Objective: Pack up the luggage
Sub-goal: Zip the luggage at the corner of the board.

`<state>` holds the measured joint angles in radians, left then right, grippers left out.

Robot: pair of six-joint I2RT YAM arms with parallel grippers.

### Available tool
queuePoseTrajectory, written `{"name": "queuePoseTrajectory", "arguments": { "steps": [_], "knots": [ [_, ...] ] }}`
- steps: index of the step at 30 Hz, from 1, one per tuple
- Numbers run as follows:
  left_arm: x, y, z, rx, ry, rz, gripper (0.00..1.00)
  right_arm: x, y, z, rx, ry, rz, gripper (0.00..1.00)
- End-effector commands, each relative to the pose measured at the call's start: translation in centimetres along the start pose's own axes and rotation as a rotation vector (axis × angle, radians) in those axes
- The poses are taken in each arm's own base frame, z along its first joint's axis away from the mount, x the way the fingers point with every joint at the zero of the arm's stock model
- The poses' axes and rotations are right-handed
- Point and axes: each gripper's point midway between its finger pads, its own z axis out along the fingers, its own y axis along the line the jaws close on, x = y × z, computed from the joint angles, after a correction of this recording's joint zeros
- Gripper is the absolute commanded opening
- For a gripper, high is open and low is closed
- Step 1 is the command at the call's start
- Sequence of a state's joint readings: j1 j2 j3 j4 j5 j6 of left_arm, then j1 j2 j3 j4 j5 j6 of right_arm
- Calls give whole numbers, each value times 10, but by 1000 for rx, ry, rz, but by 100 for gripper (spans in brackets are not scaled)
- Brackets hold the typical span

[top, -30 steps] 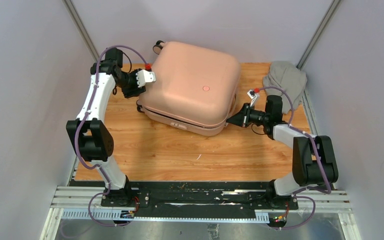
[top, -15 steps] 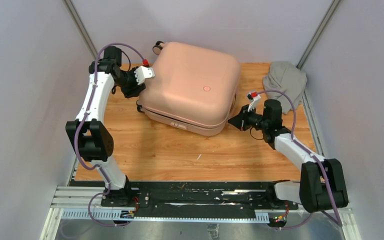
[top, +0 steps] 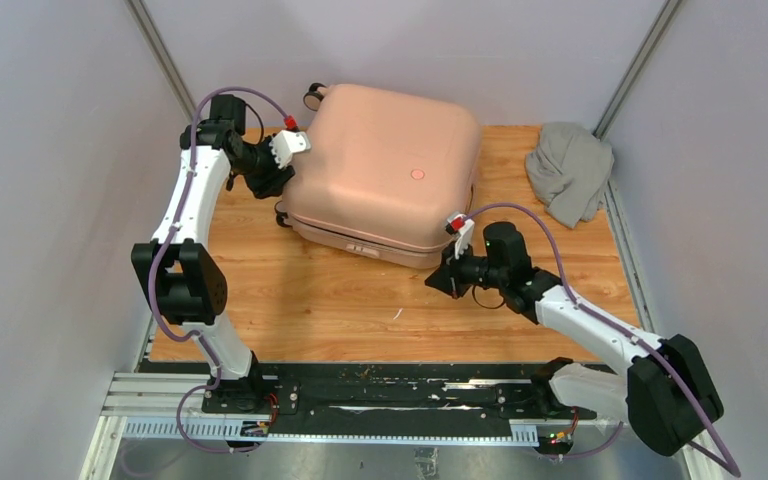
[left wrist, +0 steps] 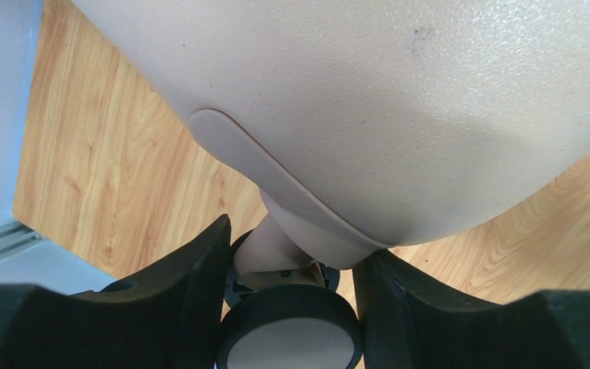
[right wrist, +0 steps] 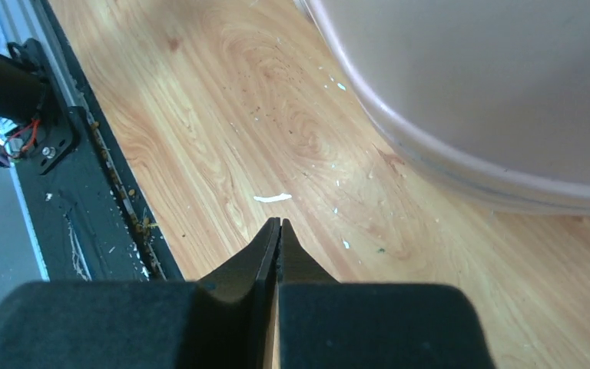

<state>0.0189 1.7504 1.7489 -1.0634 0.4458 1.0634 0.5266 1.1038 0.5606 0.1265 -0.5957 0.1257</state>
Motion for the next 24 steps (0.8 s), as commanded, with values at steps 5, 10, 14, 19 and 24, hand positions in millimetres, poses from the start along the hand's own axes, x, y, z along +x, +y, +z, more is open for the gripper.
{"name": "queuePoseTrajectory", "arguments": {
  "steps": [5, 10, 14, 19, 24],
  "knots": [
    [-31, 31, -37, -175, -103, -67, 0, -23, -50, -35, 271, -81, 26, 51],
    [-33, 47, -52, -231, -102, -59, 0, -31, -87, -51, 318, -111, 71, 62],
    [-36, 55, -65, -267, -113, -61, 0, -36, -106, -47, 311, -105, 98, 63],
    [-26, 62, -75, -296, -103, -66, 0, -53, -107, -30, 208, -117, 60, 63],
    [-10, 61, -78, -302, -80, -82, 0, -66, -108, -6, 82, -112, 72, 63]
  ]
}}
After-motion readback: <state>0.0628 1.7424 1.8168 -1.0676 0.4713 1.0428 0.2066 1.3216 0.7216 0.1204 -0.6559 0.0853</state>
